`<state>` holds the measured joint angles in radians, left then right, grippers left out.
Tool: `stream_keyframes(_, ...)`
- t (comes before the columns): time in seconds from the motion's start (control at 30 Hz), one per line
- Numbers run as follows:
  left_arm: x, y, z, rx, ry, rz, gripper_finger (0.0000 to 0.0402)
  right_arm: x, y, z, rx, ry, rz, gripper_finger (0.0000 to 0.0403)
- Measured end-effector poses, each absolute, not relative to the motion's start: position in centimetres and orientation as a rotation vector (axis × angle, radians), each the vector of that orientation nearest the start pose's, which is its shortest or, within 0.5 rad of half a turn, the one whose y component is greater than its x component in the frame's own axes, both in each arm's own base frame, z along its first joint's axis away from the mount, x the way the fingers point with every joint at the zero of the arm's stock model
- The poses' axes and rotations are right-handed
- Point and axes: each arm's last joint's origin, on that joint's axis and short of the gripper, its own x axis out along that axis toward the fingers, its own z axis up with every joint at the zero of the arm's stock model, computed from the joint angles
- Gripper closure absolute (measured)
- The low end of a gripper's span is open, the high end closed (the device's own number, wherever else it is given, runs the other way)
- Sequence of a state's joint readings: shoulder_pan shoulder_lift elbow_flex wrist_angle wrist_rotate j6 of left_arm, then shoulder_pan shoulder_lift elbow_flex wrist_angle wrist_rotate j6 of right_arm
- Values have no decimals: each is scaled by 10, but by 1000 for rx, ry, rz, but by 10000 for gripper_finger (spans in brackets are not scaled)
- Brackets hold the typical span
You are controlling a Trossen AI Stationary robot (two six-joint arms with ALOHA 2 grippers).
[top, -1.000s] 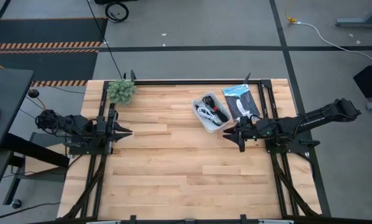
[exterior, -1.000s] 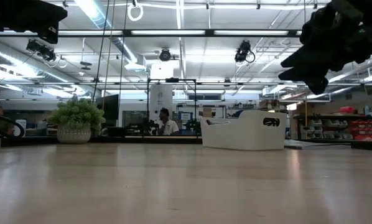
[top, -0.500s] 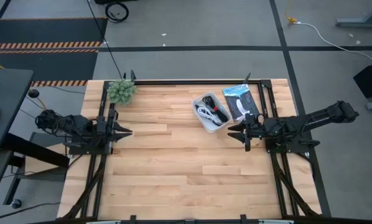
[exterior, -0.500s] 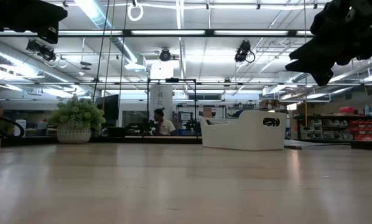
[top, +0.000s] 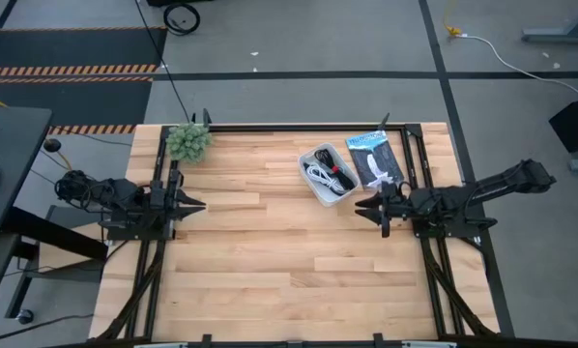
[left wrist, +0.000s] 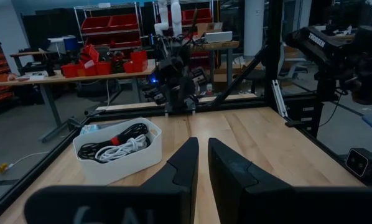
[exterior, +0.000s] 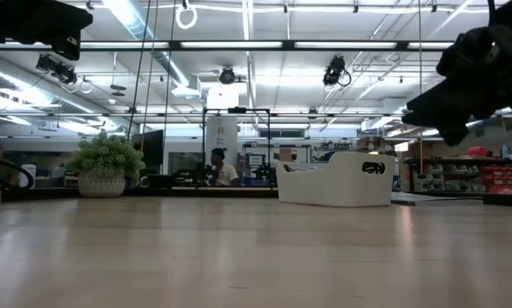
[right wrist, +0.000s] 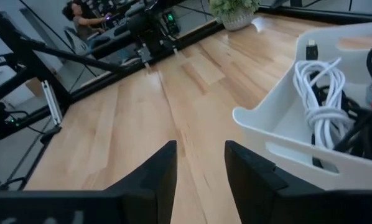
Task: Pick and place USB-C Cables
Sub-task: Return to Home Position
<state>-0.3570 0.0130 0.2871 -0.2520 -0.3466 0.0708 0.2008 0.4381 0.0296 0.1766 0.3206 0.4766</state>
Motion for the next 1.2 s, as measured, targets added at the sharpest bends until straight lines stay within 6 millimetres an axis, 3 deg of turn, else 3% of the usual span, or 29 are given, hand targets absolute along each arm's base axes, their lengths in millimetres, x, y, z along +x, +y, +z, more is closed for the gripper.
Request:
stream_keyframes(0.4,70,-15,233,63,-21,-10,358,120,13,145,423,178,-227,267)
stream_keyframes(0.77,70,-15,233,64,-21,-10,358,120,13,145,-45,224,-176,265)
stream_keyframes(1.2,70,-15,233,64,-21,-10,358,120,14,146,-66,223,-173,265)
